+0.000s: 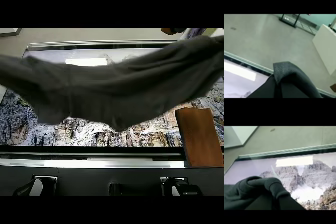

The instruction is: Fold the clothes and pants, and hang the long-sleeved shirts on hangers.

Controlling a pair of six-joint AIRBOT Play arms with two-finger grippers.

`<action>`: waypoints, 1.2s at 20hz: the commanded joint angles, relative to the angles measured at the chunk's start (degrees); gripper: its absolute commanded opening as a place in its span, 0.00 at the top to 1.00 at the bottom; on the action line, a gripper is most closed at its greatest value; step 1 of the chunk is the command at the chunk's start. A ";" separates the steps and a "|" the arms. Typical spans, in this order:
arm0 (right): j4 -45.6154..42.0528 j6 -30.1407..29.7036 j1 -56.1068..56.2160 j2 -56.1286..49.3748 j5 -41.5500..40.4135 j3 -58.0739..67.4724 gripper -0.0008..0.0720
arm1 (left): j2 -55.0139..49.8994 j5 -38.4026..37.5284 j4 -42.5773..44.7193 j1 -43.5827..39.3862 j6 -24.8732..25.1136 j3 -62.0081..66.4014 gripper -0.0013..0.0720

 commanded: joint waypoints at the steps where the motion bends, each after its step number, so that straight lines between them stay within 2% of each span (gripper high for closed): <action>1: -2.58 9.29 -0.02 1.03 6.82 0.98 0.95 | 2.75 -5.31 1.44 1.42 -0.90 0.11 0.96; 5: -2.32 11.15 -0.02 -9.92 17.97 0.13 0.94 | -2.56 -15.04 -8.35 0.11 3.91 -6.99 0.96; 8: -0.24 11.28 -0.02 -21.70 19.87 -3.63 0.94 | -8.15 -14.97 -8.44 -8.00 6.67 -19.17 0.96; 10: 2.82 11.02 0.00 -30.56 15.28 -7.23 0.95 | -13.27 -10.78 -8.35 -14.29 7.98 -28.33 0.96; 12: 4.81 11.04 0.04 -39.21 7.08 -9.99 0.95 | -19.37 -2.43 -8.31 -19.74 7.98 -36.20 0.96; 15: 5.92 12.35 0.02 -51.34 -4.72 -10.51 0.95 | -30.10 7.56 -8.33 -24.06 8.98 -40.68 0.96; 19: 12.52 13.20 0.02 -59.76 -14.88 -10.51 0.94 | -39.10 10.03 -8.39 -24.37 9.46 -40.65 0.96; 20: 12.63 13.20 -0.04 -60.06 -15.37 -10.51 0.88 | -39.80 10.03 -8.33 -24.30 9.53 -40.65 0.96; 21: 12.41 12.83 -0.55 -59.93 -14.91 -10.40 0.74 | -40.06 10.03 -8.33 -24.24 10.03 -40.65 0.96; 22: 12.37 11.04 -1.53 -59.54 -12.22 -9.81 0.47 | -40.00 10.03 -8.35 -24.15 11.06 -40.63 0.96; 23: 12.39 7.85 -3.10 -58.97 -8.31 -9.09 0.32 | -39.91 9.92 -8.35 -23.96 11.93 -40.65 0.96; 24: 12.37 4.24 -5.33 -58.03 -3.08 -8.57 0.30 | -39.82 9.49 -8.35 -23.87 12.20 -40.65 0.96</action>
